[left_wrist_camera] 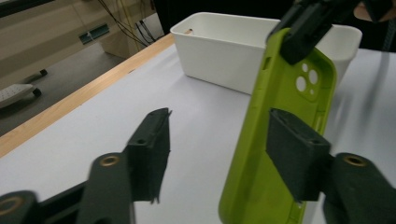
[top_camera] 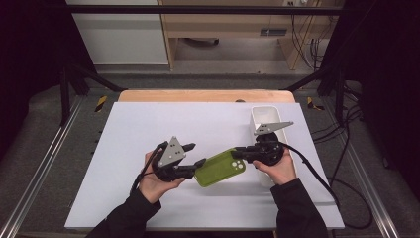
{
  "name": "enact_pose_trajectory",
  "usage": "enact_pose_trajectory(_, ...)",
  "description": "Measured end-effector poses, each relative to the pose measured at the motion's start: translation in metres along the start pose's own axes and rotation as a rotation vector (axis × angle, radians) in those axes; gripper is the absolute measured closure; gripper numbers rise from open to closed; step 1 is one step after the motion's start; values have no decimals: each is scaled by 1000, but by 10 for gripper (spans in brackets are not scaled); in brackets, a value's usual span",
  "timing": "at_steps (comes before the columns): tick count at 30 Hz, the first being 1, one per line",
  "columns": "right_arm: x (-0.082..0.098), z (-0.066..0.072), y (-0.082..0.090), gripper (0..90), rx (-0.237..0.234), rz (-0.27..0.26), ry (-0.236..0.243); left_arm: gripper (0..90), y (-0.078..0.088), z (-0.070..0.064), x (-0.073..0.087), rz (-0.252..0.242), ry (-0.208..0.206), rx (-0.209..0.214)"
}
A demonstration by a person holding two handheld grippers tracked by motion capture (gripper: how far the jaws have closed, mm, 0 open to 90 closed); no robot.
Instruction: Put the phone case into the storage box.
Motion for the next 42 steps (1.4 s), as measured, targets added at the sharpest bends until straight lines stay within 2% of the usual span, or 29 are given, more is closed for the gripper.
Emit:
enact_pose_trajectory(5, -2, 0, 6, 793, 19, -13, 18, 290, 6, 14, 3, -36, 82, -6)
enact_pose_trajectory(13, -4, 0, 19, 793, 47, -38, 43, 171, 16, 30, 17, -51, 149, -21)
enact_pose_trajectory(23, -11, 4, 38, 793, 88, -63, 82, 96, 33, 45, 34, -81, 193, -51)
enact_pose_trajectory(30, -17, 5, 52, 792, 122, -75, 106, 63, 41, 54, 50, -75, 222, -77)
enact_pose_trajectory(42, -31, 7, 68, 793, 173, -86, 155, 41, 57, 64, 75, -71, 245, -99)
Point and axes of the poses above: each handheld gripper's, and its own axes: y roughly backward along the jaws, x roughly out of its underside, z roughly to its left, the point moved 3 cm from there along -y, roughly forward along the jaws, and after that the axes turned 1 degree about -y, right-handed, at the moved point
